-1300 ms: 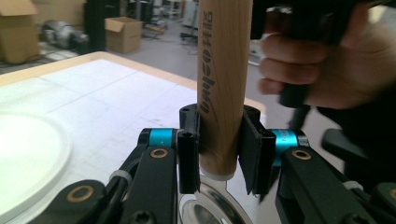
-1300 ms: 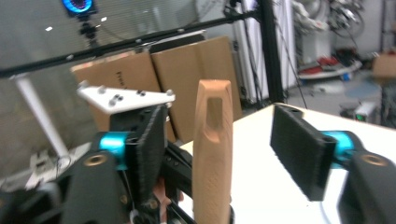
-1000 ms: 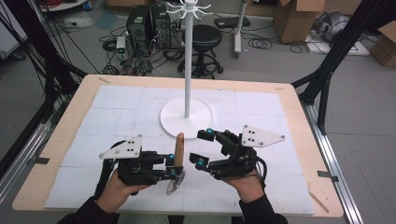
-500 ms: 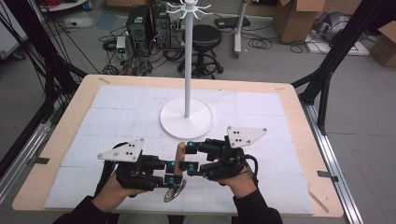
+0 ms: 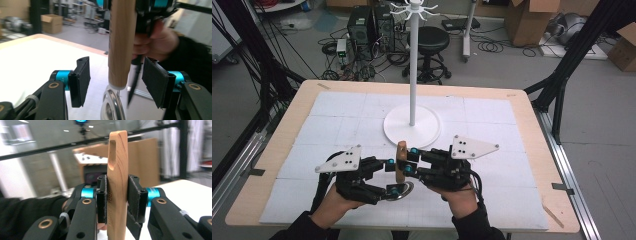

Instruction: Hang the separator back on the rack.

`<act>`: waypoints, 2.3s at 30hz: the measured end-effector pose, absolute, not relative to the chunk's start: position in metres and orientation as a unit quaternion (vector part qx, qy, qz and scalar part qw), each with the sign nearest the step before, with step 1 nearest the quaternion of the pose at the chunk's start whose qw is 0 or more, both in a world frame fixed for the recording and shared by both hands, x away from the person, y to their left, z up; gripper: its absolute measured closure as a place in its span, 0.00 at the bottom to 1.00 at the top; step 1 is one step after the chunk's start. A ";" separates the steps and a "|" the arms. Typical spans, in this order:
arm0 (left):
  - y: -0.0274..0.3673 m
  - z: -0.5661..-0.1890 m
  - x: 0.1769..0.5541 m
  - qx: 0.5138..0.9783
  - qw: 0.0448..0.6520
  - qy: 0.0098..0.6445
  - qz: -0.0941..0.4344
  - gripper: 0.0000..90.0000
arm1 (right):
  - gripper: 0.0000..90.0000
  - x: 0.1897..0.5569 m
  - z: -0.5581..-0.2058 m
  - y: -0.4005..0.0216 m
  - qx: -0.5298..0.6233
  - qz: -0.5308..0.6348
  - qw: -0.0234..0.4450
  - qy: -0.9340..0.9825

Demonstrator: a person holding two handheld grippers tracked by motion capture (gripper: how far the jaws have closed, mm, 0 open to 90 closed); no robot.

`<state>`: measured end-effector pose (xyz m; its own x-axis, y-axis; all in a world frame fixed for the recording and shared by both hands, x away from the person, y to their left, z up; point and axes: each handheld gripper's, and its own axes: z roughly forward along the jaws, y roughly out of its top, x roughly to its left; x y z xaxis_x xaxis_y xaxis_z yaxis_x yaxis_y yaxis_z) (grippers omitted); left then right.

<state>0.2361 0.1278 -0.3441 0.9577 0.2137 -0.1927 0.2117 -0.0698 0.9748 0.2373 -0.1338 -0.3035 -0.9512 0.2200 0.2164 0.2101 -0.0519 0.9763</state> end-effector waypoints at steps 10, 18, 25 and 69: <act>0.128 -0.343 0.238 0.740 0.651 0.166 0.035 0.63 | 0.79 0.226 -0.298 -0.124 0.253 0.678 0.066 0.687; 0.129 -0.342 0.238 0.743 0.651 0.154 0.022 0.81 | 0.79 0.224 -0.300 -0.125 0.259 0.680 0.059 0.684; 0.130 -0.342 0.237 0.737 0.663 0.127 -0.013 0.81 | 0.53 0.236 -0.305 -0.131 0.158 0.702 0.007 0.694; 0.241 -0.388 0.257 0.674 0.668 0.290 0.122 0.21 | 0.81 0.397 -0.193 -0.113 0.200 0.702 0.105 0.675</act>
